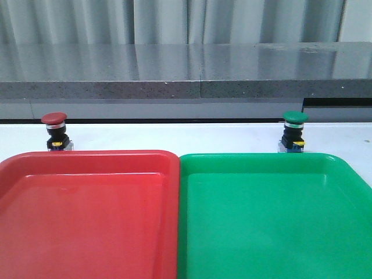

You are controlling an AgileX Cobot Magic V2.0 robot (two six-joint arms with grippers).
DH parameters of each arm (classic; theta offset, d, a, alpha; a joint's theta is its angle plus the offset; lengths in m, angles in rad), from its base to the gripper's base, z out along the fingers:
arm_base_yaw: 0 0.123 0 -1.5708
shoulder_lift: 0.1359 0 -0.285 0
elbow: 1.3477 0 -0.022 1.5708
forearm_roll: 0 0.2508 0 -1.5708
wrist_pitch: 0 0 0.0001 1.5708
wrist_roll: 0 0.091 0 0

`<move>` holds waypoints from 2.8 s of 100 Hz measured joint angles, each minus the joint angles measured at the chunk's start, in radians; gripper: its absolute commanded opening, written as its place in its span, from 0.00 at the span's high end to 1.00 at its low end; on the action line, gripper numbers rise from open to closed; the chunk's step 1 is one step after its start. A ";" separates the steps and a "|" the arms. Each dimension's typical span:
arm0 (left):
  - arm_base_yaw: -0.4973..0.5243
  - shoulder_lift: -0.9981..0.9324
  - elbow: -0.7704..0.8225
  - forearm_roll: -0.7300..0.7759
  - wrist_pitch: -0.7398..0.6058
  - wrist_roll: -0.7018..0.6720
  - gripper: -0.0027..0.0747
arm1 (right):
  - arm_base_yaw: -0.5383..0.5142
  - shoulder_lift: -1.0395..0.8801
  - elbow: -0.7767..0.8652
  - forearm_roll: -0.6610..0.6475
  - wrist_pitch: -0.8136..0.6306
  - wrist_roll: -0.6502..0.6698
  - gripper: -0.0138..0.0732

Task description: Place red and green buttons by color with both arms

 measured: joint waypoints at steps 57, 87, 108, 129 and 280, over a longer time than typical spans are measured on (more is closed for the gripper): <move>0.000 0.000 -0.008 -0.050 0.007 0.000 0.99 | 0.000 0.000 0.000 0.000 0.000 0.000 0.92; 0.000 0.057 -0.260 -0.110 0.208 0.000 0.99 | 0.000 0.000 0.000 0.000 0.000 0.000 0.92; 0.000 0.220 -0.480 -0.112 0.378 0.000 0.99 | 0.000 0.000 0.000 0.000 0.000 0.000 0.92; 0.000 0.424 -0.648 -0.112 0.614 0.000 0.99 | 0.000 0.000 0.000 0.000 0.000 0.000 0.92; 0.000 0.963 -0.952 -0.293 0.712 0.115 0.21 | 0.000 0.000 0.000 0.000 0.000 0.000 0.92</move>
